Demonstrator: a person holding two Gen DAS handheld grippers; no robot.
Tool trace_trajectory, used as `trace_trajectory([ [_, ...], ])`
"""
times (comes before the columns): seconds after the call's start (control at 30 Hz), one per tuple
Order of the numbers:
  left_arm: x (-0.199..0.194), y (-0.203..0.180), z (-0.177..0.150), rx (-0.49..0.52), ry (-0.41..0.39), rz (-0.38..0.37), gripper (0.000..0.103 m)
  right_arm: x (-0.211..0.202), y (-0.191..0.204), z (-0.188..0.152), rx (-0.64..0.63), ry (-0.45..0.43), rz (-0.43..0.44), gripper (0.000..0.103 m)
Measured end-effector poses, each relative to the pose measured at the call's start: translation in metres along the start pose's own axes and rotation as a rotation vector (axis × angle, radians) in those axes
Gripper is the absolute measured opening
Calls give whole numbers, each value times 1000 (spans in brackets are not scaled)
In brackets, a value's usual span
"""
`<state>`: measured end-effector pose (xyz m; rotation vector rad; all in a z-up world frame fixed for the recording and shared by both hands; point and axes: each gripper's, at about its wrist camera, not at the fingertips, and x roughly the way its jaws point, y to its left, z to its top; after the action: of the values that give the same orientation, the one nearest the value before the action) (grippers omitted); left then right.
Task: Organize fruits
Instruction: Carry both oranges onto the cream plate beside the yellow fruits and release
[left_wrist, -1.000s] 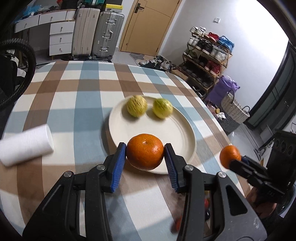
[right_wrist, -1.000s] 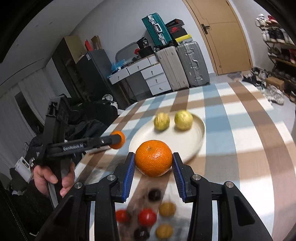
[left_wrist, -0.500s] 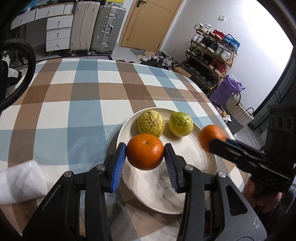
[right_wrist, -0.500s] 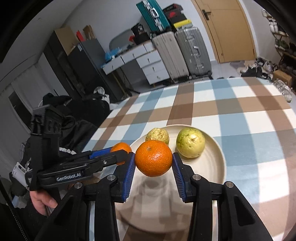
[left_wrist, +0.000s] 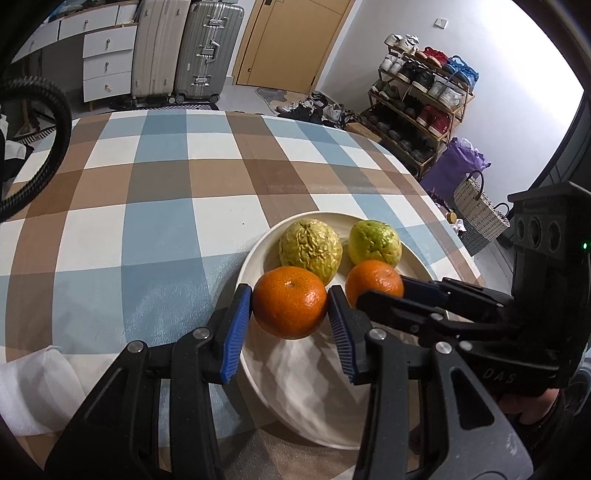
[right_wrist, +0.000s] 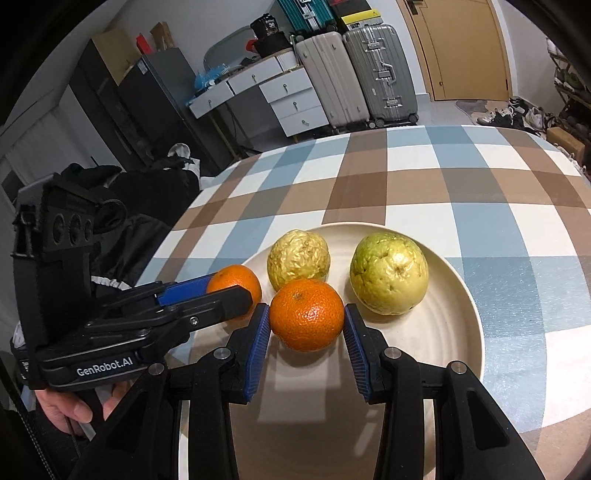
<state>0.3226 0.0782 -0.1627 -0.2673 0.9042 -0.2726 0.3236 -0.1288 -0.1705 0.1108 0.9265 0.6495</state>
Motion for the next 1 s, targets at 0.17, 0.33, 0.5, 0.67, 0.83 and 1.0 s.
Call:
trace_trajectory([
  [0.17,3,1,1,-4,6,-6,39,3,-2,0,9,21,-17,41],
  [0.33,7,-1,3,-3,8,15,39,7,-3,2,27,30,-28,41],
  [0.5,2,-8,0,-4,3,45,42,4,-2,1,36,20,-38,46],
  [0.67,-14,-12,-1,-11,-30,67,66,-19,-2,-2,54,-33,-42,53],
  [0.83,-37,-19,-6,-24,-68,86,76,-55,3,-8,46,-94,-38,53],
  [1.0,-65,-32,-15,-22,-103,111,82,-104,4,-23,64,-188,-38,64],
])
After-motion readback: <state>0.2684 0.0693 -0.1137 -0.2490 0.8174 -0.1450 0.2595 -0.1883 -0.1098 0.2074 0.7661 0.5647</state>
